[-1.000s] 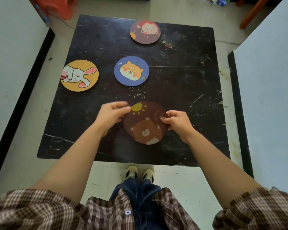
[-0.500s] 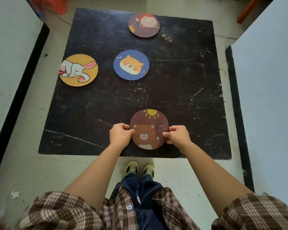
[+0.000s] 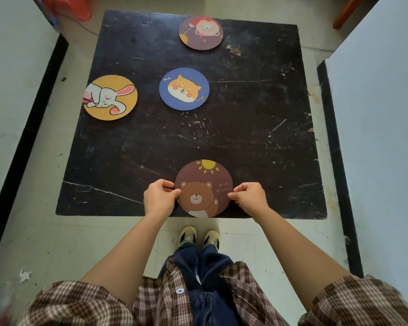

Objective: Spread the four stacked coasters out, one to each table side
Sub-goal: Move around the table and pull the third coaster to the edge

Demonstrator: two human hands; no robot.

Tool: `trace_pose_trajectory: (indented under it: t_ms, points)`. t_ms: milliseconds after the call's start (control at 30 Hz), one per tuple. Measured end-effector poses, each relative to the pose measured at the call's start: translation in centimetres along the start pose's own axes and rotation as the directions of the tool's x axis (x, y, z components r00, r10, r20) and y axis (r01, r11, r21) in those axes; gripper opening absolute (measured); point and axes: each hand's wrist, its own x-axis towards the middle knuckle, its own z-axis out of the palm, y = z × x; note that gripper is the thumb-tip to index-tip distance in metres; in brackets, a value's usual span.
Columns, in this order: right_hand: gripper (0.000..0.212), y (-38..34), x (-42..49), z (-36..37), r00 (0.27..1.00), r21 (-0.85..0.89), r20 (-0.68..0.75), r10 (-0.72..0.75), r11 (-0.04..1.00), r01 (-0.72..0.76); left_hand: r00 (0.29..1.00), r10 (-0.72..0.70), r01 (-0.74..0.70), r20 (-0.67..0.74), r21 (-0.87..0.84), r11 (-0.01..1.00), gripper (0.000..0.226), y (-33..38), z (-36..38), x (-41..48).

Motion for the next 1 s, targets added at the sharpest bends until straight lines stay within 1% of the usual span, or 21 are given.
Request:
trace_pose_trajectory:
  t_ms: [267, 667, 900, 1000]
  points:
    - [0.007, 0.29, -0.52, 0.35, 0.998, 0.003, -0.056, -0.033, 0.999, 0.033, 0.998, 0.053, -0.053, -0.040, -0.014, 0.998, 0.019, 0.04, 0.35, -0.01]
    - [0.011, 0.57, -0.52, 0.90, 0.992, -0.097, -0.097, -0.074, 0.993, 0.065, 0.995, 0.082, -0.083, -0.059, -0.018, 0.996, 0.018, -0.40, 0.58, 0.25]
    - [0.011, 0.80, -0.03, 0.88, 0.993, -0.075, -0.115, -0.025, 0.997, 0.016, 0.994, 0.096, -0.095, -0.052, 0.009, 0.995, 0.019, -0.38, 0.49, 0.33]
    - [0.013, 0.89, 0.07, 1.01, 0.992, -0.085, -0.126, -0.019, 0.996, 0.008, 0.993, 0.106, -0.104, -0.042, 0.048, 0.993, 0.020, -0.17, 0.35, 0.52]
